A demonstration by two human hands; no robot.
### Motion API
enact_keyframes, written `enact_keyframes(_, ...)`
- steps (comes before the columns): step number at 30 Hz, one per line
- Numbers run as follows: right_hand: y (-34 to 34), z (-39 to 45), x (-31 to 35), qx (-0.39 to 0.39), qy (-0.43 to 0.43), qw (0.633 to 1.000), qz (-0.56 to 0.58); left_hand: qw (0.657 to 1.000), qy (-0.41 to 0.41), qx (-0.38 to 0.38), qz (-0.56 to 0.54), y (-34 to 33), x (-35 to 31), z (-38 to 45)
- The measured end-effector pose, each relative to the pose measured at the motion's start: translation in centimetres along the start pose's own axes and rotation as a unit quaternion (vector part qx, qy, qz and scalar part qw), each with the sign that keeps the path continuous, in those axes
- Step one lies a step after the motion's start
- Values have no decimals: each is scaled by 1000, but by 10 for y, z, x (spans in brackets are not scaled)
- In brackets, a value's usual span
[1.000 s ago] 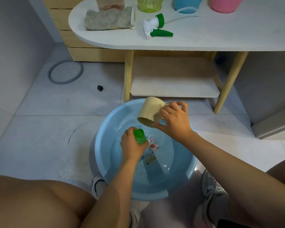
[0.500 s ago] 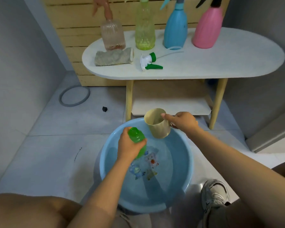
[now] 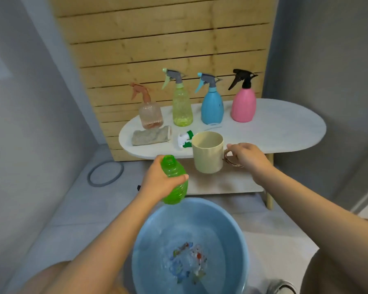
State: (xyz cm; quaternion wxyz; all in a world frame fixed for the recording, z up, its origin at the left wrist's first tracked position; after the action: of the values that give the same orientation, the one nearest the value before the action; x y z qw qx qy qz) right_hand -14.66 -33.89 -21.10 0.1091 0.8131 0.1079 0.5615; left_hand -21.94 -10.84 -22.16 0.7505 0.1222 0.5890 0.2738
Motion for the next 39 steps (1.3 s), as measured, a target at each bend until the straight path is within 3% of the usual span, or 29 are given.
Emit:
enact_keyframes(6,39,22,29,-107,37,993,-40,999,-35,9,20,-9,-40,49)
enact_keyframes(13,61,68,19,-181,-36,981,-59,999,-44,14,-9,-46,-60,100)
enact_keyframes(24,92,104,13,-245,-104,959,-100,998,-42,25,-34,-99,-66,153)
enact_keyframes(29,107,116,2,-212,-117,961,-130,998,-30,35,-35,-116,-60,166)
enact_keyframes(32,110,117,2,-241,-74,955,-155,998,-34,37,-31,-122,-58,170)
enact_keyframes(36,109,99,17,-318,44,929,-183,999,-35,34,-22,-127,-58,173)
enact_keyframes(39,96,91,27,-304,146,922,-188,999,-29,35,-30,-131,-57,175)
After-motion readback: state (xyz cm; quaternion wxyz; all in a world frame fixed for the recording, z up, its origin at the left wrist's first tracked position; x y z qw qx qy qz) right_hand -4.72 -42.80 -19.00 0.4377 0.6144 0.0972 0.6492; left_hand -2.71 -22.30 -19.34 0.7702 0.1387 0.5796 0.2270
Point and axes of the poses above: each hand's wrist, its own z-axis towards the middle knuckle, its own y-axis out of the back of the hand, x = y × z, the point moved 5 cm from there along z, towards the middle knuckle, and after that the axes turned 15 degrees about -y, right-handed, at the moved point
